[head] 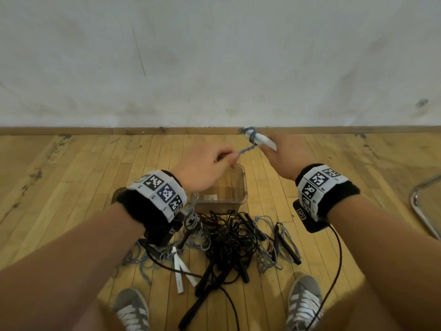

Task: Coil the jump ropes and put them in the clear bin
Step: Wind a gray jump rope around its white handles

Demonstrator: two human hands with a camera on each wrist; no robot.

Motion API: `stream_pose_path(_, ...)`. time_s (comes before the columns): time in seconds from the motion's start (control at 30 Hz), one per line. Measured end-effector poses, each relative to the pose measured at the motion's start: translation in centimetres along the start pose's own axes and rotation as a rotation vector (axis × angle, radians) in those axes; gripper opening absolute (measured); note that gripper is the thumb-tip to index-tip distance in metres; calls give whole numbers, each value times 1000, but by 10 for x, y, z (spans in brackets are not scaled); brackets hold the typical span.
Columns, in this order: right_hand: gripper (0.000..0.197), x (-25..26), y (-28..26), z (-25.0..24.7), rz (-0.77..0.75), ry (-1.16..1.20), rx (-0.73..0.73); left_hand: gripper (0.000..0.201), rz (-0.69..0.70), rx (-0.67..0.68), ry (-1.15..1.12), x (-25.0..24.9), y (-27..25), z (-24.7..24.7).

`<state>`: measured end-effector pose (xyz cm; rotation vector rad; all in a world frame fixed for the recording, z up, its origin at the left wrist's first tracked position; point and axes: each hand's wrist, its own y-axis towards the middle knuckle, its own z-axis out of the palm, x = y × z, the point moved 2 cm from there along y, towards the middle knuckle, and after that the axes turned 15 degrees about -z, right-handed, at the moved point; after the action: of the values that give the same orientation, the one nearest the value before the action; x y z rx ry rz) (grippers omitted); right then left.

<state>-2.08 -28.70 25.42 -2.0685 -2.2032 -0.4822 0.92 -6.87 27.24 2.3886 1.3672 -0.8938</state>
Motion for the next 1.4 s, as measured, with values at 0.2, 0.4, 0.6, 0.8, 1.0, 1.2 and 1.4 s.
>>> stream_pose_path(0.2, 20, 22, -10, 2, -290, 19, 237, 28, 64, -229, 58, 0, 9, -25)
stream_pose_path(0.4, 19, 48, -20, -20, -544, 271, 148, 27, 4, -166, -166, 25, 23, -36)
stream_pose_path(0.6, 7, 54, -17, -34, -437, 596, -136, 36, -100, -93, -546, 17, 27, -16)
stream_pose_path(0.8, 12, 35, -4, -23, -151, 441, -325, 37, -121, -73, -495, -10, 21, 17)
stream_pose_path(1.0, 16, 17, 4, -19, -71, 342, -346, 32, -115, -131, -431, -6, 21, 7)
stream_pose_path(1.2, 28, -12, 1, -16, 21, 115, -137, 33, -5, -121, -171, -8, 5, 4)
stream_pose_path(1.4, 23, 2, -5, -19, -82, -106, 65, 33, 5, -60, -232, -7, 11, -12)
